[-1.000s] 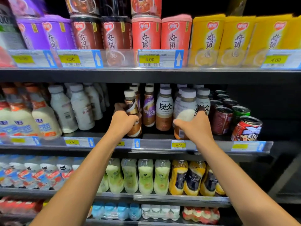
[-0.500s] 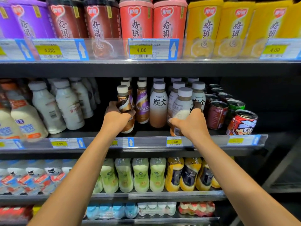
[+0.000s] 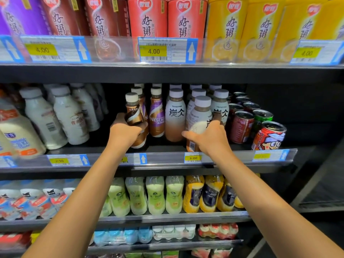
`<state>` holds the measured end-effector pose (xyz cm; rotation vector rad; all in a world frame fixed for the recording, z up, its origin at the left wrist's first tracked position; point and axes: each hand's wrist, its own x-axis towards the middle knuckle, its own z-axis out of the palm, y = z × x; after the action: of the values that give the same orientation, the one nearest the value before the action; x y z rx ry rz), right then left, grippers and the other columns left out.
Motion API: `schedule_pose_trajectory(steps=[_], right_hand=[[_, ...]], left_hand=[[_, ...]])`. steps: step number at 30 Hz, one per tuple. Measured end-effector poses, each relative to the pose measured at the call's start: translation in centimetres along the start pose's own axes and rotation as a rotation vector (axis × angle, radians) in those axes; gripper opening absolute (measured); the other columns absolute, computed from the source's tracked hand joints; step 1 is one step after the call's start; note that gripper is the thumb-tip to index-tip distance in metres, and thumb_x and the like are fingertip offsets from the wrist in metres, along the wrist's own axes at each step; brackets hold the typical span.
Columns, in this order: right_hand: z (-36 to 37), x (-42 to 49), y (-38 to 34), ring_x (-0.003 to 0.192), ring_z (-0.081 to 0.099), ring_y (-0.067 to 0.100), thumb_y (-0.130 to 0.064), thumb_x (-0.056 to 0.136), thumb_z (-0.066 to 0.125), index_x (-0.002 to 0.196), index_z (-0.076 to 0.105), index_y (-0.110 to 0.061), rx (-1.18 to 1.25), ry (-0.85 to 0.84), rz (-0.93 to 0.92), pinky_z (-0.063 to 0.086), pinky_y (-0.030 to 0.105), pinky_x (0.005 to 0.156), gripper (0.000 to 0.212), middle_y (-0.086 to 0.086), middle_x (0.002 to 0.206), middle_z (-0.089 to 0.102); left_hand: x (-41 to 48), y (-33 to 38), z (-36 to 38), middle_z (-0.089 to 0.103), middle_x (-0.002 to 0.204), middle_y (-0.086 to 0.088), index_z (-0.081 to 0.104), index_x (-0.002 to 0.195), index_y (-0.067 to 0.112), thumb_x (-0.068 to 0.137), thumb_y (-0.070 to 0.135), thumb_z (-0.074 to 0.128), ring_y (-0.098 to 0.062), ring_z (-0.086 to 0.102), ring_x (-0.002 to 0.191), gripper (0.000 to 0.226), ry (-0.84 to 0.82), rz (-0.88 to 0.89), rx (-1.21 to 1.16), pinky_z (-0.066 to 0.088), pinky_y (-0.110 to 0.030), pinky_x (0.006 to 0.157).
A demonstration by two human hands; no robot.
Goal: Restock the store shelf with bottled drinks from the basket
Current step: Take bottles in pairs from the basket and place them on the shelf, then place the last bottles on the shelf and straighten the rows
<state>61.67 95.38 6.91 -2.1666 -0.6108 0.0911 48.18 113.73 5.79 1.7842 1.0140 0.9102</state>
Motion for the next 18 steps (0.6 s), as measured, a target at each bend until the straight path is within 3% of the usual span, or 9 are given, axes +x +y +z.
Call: schedule_pose_trajectory(steps=[3, 5, 7, 9, 11, 14, 16, 18], right_hand=[[-1.0, -0.4, 0.1, 0.116, 0.052, 0.027, -0.054, 0.071, 0.081, 0.125, 0.042, -0.005, 0.035, -0.017, -0.032, 0.048, 0.037, 0.084, 0.083, 0.011, 0.130, 0.052], [-2.2, -1.2, 0.4, 0.114, 0.053, 0.024, -0.052, 0.078, 0.076, 0.118, 0.044, -0.010, 0.069, 0.032, -0.095, 0.044, 0.035, 0.083, 0.066, 0.007, 0.128, 0.054], [-3.6, -2.5, 1.3, 0.122, 0.052, 0.022, -0.050, 0.088, 0.065, 0.128, 0.049, -0.014, 0.016, 0.108, -0.184, 0.045, 0.036, 0.093, 0.056, 0.004, 0.132, 0.056], [-5.5, -4.3, 2.5, 0.124, 0.051, 0.017, -0.045, 0.095, 0.056, 0.132, 0.056, -0.018, -0.091, 0.173, -0.272, 0.042, 0.031, 0.099, 0.046, -0.002, 0.131, 0.059], [-7.9, -6.4, 3.6, 0.114, 0.054, 0.012, -0.041, 0.099, 0.050, 0.119, 0.066, -0.021, -0.227, 0.176, -0.308, 0.042, 0.027, 0.093, 0.033, -0.008, 0.119, 0.064], [-11.6, -9.4, 5.6, 0.109, 0.057, 0.015, -0.045, 0.100, 0.040, 0.111, 0.069, -0.024, -0.494, 0.116, -0.216, 0.044, 0.034, 0.089, 0.037, -0.010, 0.110, 0.065], [-13.5, -11.5, 7.3, 0.113, 0.057, 0.017, -0.051, 0.098, 0.036, 0.114, 0.067, -0.025, -0.644, 0.082, -0.129, 0.047, 0.038, 0.091, 0.043, -0.009, 0.114, 0.065], [-15.1, -14.1, 9.1, 0.115, 0.056, 0.017, -0.056, 0.097, 0.031, 0.114, 0.066, -0.026, -0.746, 0.068, -0.014, 0.048, 0.040, 0.092, 0.049, -0.009, 0.116, 0.064]], left_hand=[[-1.0, 0.9, -1.0, 0.067, 0.115, 0.002, 0.057, 0.126, 0.023, 0.067, 0.056, 0.081, -0.019, 0.065, 0.104, 0.072, -0.028, 0.000, -0.036, 0.055, -0.041, 0.090], [-2.7, 2.0, -2.0, 0.068, 0.106, -0.001, 0.061, 0.115, 0.016, 0.075, 0.056, 0.073, -0.018, 0.064, 0.096, 0.057, 0.009, 0.043, 0.009, 0.052, -0.034, 0.075], [-4.8, 2.9, -3.0, 0.065, 0.101, -0.003, 0.059, 0.102, 0.012, 0.085, 0.050, 0.066, -0.022, 0.061, 0.093, 0.042, 0.070, 0.119, 0.081, 0.045, -0.034, 0.070], [-7.5, 4.5, -3.5, 0.066, 0.093, 0.005, 0.061, 0.092, 0.019, 0.091, 0.043, 0.062, -0.015, 0.060, 0.090, 0.023, 0.045, 0.231, 0.082, 0.044, -0.030, 0.071], [-10.0, 6.3, -3.1, 0.068, 0.091, 0.016, 0.069, 0.094, 0.033, 0.092, 0.041, 0.060, -0.005, 0.062, 0.089, 0.012, -0.061, 0.333, 0.063, 0.046, -0.025, 0.079], [-13.7, 8.5, -0.6, 0.069, 0.097, 0.024, 0.072, 0.105, 0.034, 0.089, 0.052, 0.057, 0.003, 0.063, 0.095, 0.029, -0.235, 0.507, 0.121, 0.048, -0.024, 0.086], [-16.5, 9.8, 1.8, 0.065, 0.099, 0.025, 0.071, 0.109, 0.034, 0.088, 0.057, 0.053, -0.003, 0.061, 0.098, 0.036, -0.353, 0.620, 0.232, 0.048, -0.029, 0.086], [-19.1, 10.5, 4.6, 0.066, 0.092, 0.019, 0.072, 0.105, 0.031, 0.090, 0.052, 0.054, -0.012, 0.064, 0.088, 0.032, -0.435, 0.792, 0.314, 0.047, -0.030, 0.078]])
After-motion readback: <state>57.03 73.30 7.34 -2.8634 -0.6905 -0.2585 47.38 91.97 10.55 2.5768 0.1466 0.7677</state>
